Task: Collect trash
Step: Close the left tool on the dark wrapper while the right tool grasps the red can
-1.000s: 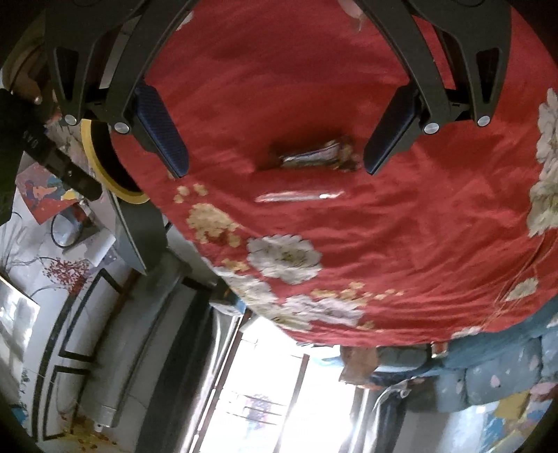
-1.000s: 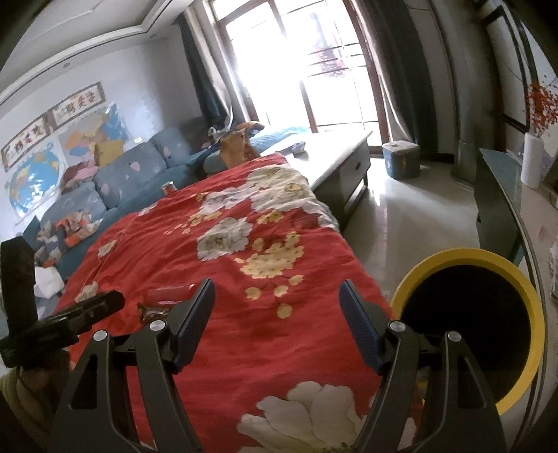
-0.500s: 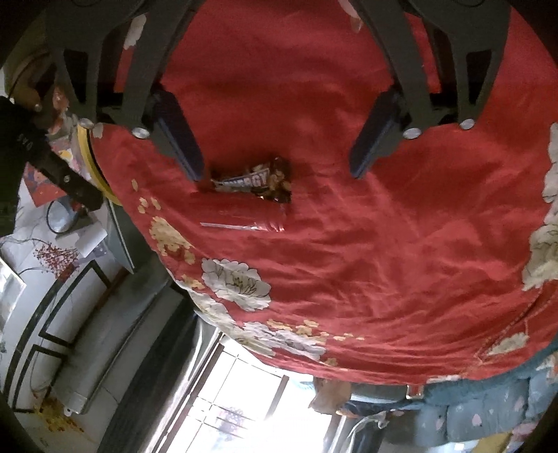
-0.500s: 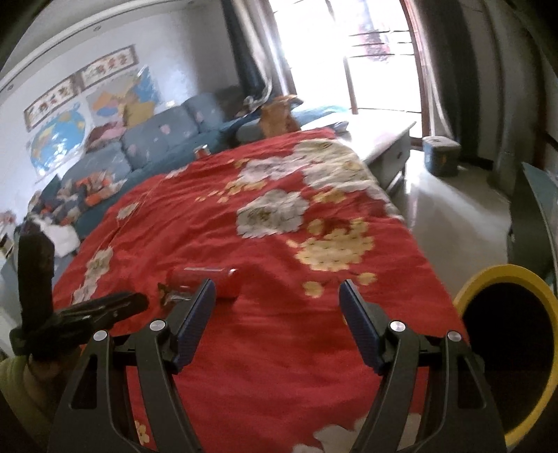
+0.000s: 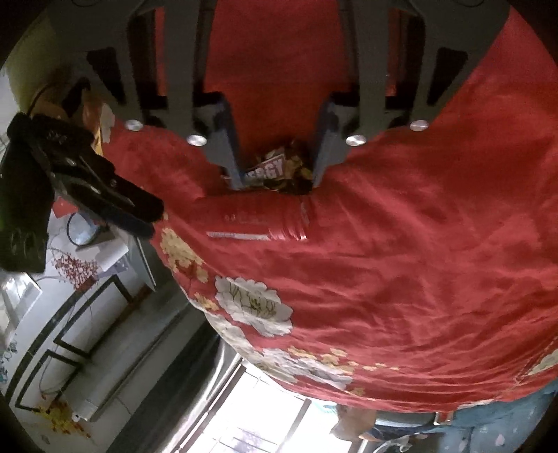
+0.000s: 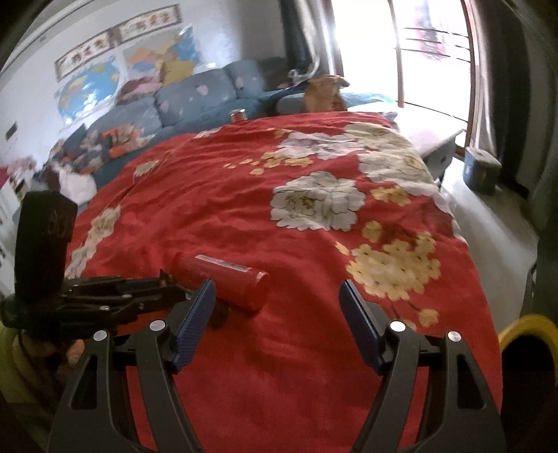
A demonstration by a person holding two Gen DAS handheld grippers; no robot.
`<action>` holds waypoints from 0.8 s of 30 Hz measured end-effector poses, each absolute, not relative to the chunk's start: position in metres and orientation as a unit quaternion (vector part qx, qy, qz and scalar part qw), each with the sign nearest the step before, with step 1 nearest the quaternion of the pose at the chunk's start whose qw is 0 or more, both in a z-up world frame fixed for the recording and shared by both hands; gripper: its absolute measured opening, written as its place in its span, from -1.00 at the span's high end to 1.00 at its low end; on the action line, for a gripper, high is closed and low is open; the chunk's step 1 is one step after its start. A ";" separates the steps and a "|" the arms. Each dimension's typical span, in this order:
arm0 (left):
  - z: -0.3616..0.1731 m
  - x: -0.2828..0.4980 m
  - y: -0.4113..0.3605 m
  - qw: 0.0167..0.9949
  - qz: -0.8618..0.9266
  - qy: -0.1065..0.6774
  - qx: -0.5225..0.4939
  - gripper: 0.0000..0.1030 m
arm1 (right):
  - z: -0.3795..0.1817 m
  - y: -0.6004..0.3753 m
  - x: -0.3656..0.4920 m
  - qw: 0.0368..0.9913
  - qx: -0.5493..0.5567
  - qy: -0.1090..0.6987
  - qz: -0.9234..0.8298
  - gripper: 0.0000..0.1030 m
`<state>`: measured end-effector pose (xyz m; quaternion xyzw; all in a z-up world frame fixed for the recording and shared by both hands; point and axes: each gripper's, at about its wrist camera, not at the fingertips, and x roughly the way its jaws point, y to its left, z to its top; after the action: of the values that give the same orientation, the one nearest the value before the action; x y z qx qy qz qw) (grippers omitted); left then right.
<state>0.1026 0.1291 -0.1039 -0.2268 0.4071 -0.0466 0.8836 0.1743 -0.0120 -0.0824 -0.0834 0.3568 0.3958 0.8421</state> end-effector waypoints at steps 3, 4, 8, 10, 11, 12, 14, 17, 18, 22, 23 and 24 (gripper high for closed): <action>-0.103 0.101 0.133 0.881 -0.054 0.408 -0.234 0.70 | -0.086 0.001 0.179 0.831 -0.108 0.356 0.415 -0.37; -0.103 0.101 0.134 0.881 -0.056 0.408 -0.234 0.73 | -0.088 0.006 0.181 0.826 -0.117 0.357 0.421 -0.37; -0.092 0.094 0.136 0.885 -0.062 0.404 -0.222 0.79 | -0.094 0.021 0.186 0.810 -0.143 0.361 0.439 -0.37; -0.085 0.089 0.138 0.888 -0.062 0.401 -0.216 0.81 | -0.096 0.029 0.187 0.802 -0.156 0.363 0.448 -0.37; -0.079 0.087 0.139 0.892 -0.058 0.398 -0.206 0.81 | -0.098 0.032 0.187 0.798 -0.161 0.364 0.452 -0.37; -0.075 0.085 0.140 0.895 -0.054 0.394 -0.200 0.82 | -0.100 0.036 0.188 0.793 -0.166 0.366 0.457 -0.37; -0.066 0.079 0.145 0.901 -0.047 0.384 -0.194 0.82 | -0.103 0.043 0.189 0.786 -0.173 0.369 0.465 -0.37; -0.055 0.072 0.153 0.909 -0.033 0.372 -0.186 0.82 | -0.107 0.053 0.190 0.776 -0.183 0.373 0.474 -0.37; -0.053 0.070 0.156 0.910 -0.030 0.369 -0.186 0.83 | -0.108 0.057 0.190 0.773 -0.186 0.373 0.479 -0.37; -0.047 0.065 0.165 0.913 -0.019 0.359 -0.194 0.83 | -0.110 0.070 0.190 0.764 -0.196 0.374 0.489 -0.31; -0.047 0.065 0.166 0.913 -0.019 0.358 -0.195 0.83 | -0.111 0.073 0.190 0.760 -0.200 0.376 0.491 -0.23; -0.047 0.065 0.167 0.913 -0.018 0.357 -0.196 0.83 | -0.113 0.076 0.189 0.756 -0.204 0.379 0.493 -0.14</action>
<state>0.0650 0.1666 -0.0468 -0.1956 0.3570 -0.0178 0.9132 0.1889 0.0756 -0.1129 -0.2041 0.3785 0.4932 0.7562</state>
